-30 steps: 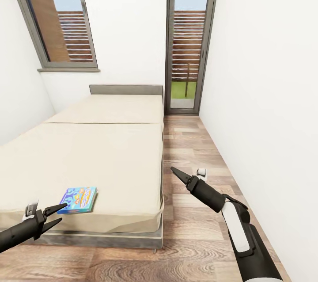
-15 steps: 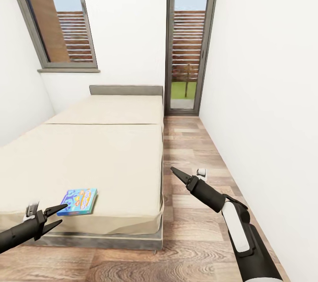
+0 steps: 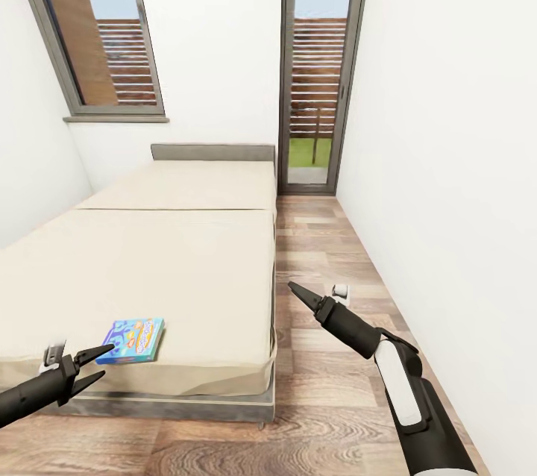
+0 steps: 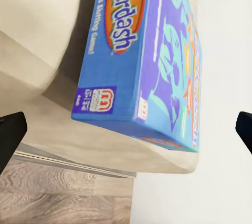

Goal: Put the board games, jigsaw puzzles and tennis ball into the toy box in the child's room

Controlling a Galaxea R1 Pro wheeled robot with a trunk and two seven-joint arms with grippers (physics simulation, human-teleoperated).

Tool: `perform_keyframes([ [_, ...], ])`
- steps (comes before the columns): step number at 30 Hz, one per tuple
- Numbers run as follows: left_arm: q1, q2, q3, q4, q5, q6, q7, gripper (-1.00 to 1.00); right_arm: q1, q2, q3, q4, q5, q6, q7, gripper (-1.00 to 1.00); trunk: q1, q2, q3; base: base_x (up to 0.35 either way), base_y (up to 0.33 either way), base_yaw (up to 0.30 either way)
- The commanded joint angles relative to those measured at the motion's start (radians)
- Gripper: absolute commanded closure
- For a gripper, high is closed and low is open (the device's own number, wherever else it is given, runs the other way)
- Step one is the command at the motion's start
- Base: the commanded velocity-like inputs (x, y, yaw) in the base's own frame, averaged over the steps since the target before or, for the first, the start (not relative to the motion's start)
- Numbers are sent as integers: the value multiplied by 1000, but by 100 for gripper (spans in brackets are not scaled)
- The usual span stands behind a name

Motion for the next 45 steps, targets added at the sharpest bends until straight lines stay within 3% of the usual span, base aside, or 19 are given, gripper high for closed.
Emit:
perform_keyframes([
  [1,-2,0,3,0,29,-10,-8,-100,-1,1,-2,0,-3,6,2,-100,0,0,-1,0,0,0],
  [5,-2,0,3,0,29,-10,-8,-100,-1,1,-2,1,-3,6,3,-100,0,0,-1,0,0,0],
  [9,-2,0,3,0,29,-10,-8,-100,-1,1,-2,1,-4,5,3,-100,-16,28,12,0,0,0],
  [45,-2,0,3,0,29,-10,-8,-100,0,1,-2,0,-4,5,4,-100,-16,28,12,0,0,0],
])
